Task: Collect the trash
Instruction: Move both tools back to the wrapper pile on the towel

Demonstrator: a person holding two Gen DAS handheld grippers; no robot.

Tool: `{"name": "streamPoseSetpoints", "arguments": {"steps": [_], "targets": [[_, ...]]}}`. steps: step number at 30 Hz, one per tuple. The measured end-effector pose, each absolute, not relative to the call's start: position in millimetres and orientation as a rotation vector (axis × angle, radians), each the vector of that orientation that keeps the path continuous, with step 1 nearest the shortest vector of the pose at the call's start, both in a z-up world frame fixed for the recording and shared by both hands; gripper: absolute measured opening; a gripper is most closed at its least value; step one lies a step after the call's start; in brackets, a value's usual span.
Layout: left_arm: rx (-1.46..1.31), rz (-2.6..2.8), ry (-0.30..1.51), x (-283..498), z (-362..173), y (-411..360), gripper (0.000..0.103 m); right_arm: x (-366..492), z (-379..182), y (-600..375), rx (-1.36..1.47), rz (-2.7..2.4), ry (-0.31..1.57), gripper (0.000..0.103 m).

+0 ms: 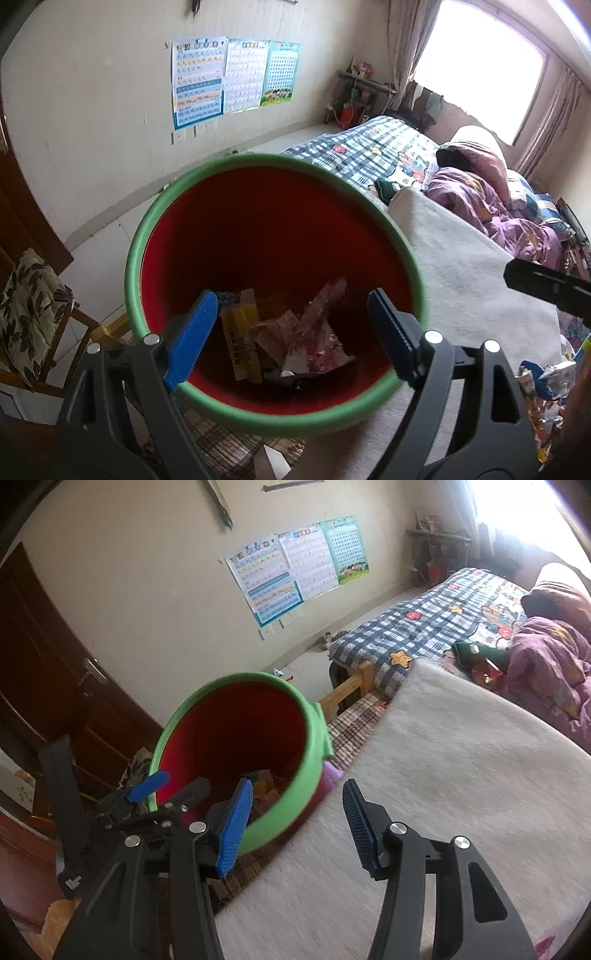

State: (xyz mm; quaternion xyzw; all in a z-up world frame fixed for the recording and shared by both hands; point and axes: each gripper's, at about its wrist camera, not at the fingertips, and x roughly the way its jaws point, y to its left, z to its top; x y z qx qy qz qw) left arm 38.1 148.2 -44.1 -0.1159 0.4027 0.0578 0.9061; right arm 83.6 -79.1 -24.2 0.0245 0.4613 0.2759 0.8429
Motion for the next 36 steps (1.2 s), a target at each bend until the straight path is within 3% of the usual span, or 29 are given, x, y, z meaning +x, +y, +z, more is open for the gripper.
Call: {"name": "streamPoseSetpoints", "arguments": {"steps": [8,24,31,36], "targets": [[-0.204,0.043,0.829,15.0,-34.9,98.6,0.081,58.6,-9.4,-145.6,0.056,0.499,0.915,0.055],[-0.233,-0.249,1.021,-46.5,-65.5,-42.4,0.082,12.0,-31.7,-269.9,0.142,0.399,0.956,0.055],[-0.251,-0.236,1.061,-58.1,-73.7,-61.6,0.082,5.3,-41.5,-305.9,0.176,0.377,0.977,0.055],[-0.277,-0.204,1.075,-64.4,-77.8,-65.0,0.082,12.5,-50.4,-332.8,0.144,0.299,0.945,0.061]]}}
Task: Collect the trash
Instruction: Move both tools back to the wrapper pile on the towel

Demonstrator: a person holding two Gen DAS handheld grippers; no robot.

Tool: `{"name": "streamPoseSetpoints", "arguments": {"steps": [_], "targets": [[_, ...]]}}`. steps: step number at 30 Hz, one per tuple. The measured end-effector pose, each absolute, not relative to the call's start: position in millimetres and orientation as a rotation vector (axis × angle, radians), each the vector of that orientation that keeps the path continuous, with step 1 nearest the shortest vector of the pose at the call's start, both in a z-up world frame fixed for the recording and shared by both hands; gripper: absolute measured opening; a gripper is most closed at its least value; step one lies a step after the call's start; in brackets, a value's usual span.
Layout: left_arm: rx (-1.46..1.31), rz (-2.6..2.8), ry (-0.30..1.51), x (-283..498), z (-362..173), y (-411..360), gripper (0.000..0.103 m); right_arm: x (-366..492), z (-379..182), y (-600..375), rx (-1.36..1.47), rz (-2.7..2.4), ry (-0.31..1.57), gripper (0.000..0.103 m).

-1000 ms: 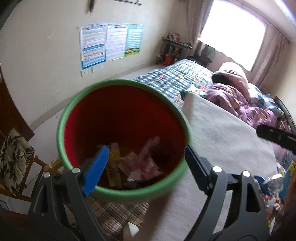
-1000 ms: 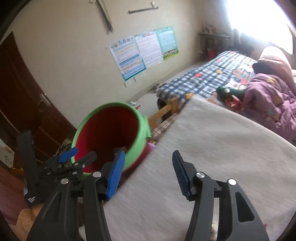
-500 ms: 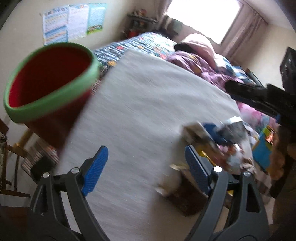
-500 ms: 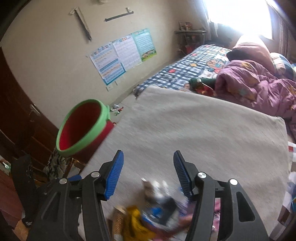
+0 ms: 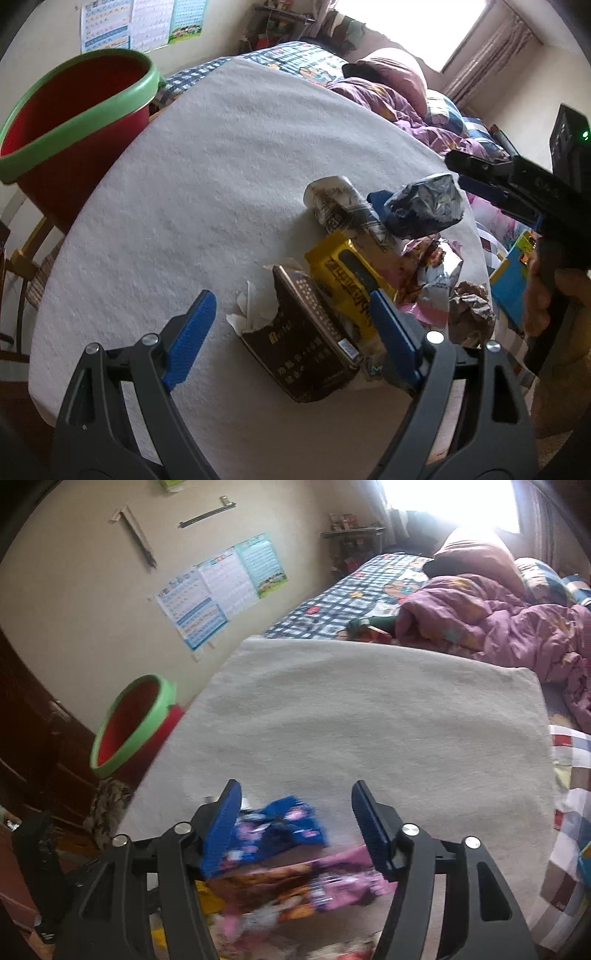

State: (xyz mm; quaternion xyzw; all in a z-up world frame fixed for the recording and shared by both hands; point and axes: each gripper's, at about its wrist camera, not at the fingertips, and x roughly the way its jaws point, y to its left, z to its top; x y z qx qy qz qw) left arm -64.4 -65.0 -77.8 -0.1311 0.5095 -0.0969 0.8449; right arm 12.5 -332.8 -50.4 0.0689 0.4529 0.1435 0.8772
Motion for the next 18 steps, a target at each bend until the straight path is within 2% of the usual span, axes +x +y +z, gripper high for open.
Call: {"name": "streamPoseSetpoints", "arguments": {"steps": [8,18], "targets": [[-0.273,-0.171,1.066,-68.2,-74.6,-68.5,0.082,27.6,-68.2,-372.3,0.161,0.194,0.958,0.061],[-0.318,-0.191,1.096,-60.3,-82.1,-73.6,0.082,2.8,-65.1,-322.2,0.128,0.410,1.042,0.061]]}}
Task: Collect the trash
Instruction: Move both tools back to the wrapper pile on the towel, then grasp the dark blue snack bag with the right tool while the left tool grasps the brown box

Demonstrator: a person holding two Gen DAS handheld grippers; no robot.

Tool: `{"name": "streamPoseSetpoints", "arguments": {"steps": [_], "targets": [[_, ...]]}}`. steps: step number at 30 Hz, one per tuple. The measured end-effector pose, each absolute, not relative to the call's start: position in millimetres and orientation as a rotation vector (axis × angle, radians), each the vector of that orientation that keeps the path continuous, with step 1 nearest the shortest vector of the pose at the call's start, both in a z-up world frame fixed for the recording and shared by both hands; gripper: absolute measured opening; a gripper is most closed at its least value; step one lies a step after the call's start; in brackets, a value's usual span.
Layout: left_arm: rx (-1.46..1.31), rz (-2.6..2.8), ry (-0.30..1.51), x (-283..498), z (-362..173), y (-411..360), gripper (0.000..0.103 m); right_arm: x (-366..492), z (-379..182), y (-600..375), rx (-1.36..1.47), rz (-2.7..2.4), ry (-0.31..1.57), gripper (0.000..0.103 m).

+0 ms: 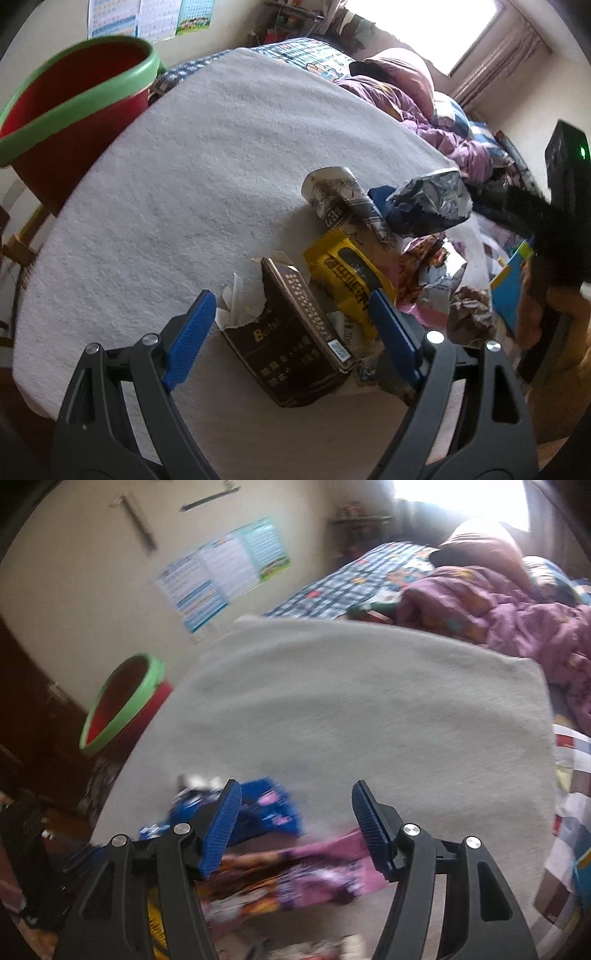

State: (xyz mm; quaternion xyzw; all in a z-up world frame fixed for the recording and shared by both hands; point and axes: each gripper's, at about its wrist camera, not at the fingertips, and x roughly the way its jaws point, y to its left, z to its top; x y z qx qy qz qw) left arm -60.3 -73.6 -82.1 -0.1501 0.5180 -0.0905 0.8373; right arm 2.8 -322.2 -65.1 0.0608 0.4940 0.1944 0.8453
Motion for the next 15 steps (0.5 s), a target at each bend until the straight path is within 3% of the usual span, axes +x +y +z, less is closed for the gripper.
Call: {"name": "streamPoseSetpoints", "arguments": {"steps": [3,7,9,11,15], "targets": [[-0.323,-0.199,1.090,-62.7,-80.0,-71.9,0.081,-2.7,-64.7,-312.6,0.134,0.442,1.054,0.061],[-0.352,-0.213,1.098,-62.0,-82.6,-72.8,0.070,-2.2,-62.6,-309.4,0.136,0.454,1.056,0.061],[-0.354,-0.209,1.091,-62.6,-80.3,-71.0,0.055,-2.4,-59.3,-309.7,0.145,0.450,1.048,0.061],[-0.362,-0.200,1.088,-63.2,-78.0,-66.9,0.048,-2.1,-56.6,-311.4,0.158,0.450,1.043,0.061],[-0.390,-0.201,1.096,-62.7,-78.1,-60.6,0.049,0.8,-56.2,-312.8,0.153,0.454,1.047,0.062]]}}
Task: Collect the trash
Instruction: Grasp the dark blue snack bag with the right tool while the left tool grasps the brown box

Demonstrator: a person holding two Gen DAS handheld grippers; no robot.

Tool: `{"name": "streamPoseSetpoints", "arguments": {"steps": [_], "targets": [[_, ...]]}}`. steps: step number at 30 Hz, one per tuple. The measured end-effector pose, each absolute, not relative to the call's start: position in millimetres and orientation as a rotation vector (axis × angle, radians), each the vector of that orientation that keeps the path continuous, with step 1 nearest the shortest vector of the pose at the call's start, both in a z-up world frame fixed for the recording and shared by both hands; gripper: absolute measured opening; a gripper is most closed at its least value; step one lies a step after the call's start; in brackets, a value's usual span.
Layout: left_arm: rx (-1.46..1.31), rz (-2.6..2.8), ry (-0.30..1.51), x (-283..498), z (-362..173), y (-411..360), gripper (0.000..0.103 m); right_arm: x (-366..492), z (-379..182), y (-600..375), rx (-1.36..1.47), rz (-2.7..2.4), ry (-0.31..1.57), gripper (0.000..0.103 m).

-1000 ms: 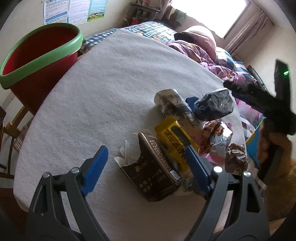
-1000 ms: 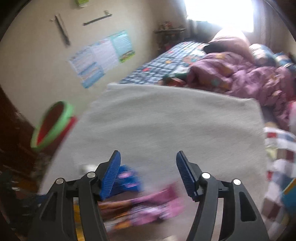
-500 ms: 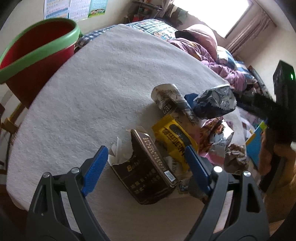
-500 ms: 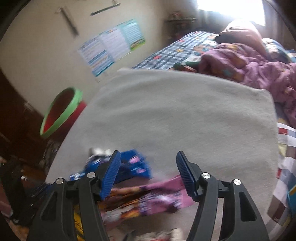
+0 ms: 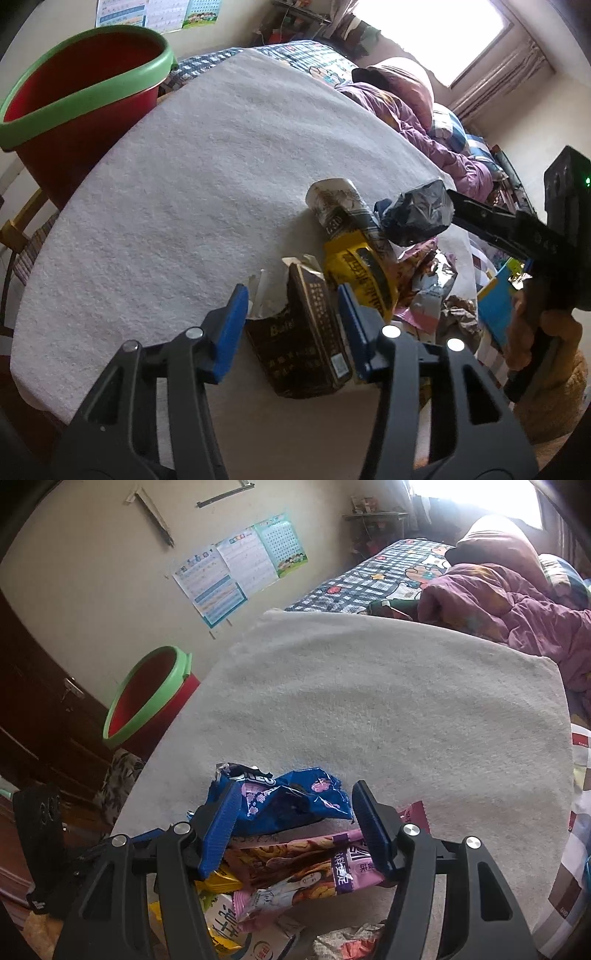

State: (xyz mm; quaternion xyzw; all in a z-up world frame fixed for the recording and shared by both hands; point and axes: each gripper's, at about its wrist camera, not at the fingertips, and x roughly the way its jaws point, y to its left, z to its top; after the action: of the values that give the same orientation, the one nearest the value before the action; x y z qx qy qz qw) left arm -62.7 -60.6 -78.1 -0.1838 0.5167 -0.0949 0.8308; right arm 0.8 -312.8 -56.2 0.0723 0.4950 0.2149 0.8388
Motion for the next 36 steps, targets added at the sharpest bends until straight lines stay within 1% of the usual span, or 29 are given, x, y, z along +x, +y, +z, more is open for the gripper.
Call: {"name": "streamPoseSetpoints", "arguments": {"steps": [1,2,3,7,12,13,20,22,23,24,36], "targets": [[-0.401,-0.208,1.103,-63.2,-79.1,-59.5,0.050,1.0,-56.6,-312.6,0.156,0.457,1.050,0.062],[-0.408,-0.214,1.110,-63.2,-79.9,-59.5,0.057,0.3,-57.3,-312.3,0.161,0.462,1.054,0.063],[-0.414,-0.214,1.117,-64.1,-81.5,-60.1,0.061,-0.8,-57.9,-311.7,0.167,0.469,1.057,0.064],[-0.418,-0.223,1.141,-64.4,-87.0,-64.7,0.063,-3.3,-56.1,-307.1,0.188,0.501,1.055,0.066],[-0.429,-0.219,1.169,-62.0,-97.4,-66.3,0.073,-5.2,-55.7,-294.8,0.176,0.540,1.058,0.068],[-0.442,-0.217,1.171,-61.7,-99.2,-64.6,0.073,-5.2,-56.7,-293.1,0.174,0.542,1.060,0.068],[-0.474,-0.202,1.154,-62.4,-97.7,-56.5,0.073,-3.9,-58.2,-298.4,0.170,0.532,1.061,0.069],[-0.479,-0.194,1.144,-62.2,-96.0,-52.0,0.073,-2.6,-58.9,-298.3,0.149,0.525,1.059,0.070],[-0.480,-0.191,1.143,-63.0,-96.2,-50.0,0.072,-1.4,-60.6,-297.7,0.131,0.520,1.063,0.073],[-0.482,-0.185,1.144,-63.2,-96.7,-48.3,0.070,-1.0,-62.6,-297.7,0.118,0.518,1.069,0.074],[-0.508,-0.104,1.072,-62.5,-82.3,-19.8,0.070,0.6,-74.1,-287.5,0.054,0.541,1.095,0.075]]}}
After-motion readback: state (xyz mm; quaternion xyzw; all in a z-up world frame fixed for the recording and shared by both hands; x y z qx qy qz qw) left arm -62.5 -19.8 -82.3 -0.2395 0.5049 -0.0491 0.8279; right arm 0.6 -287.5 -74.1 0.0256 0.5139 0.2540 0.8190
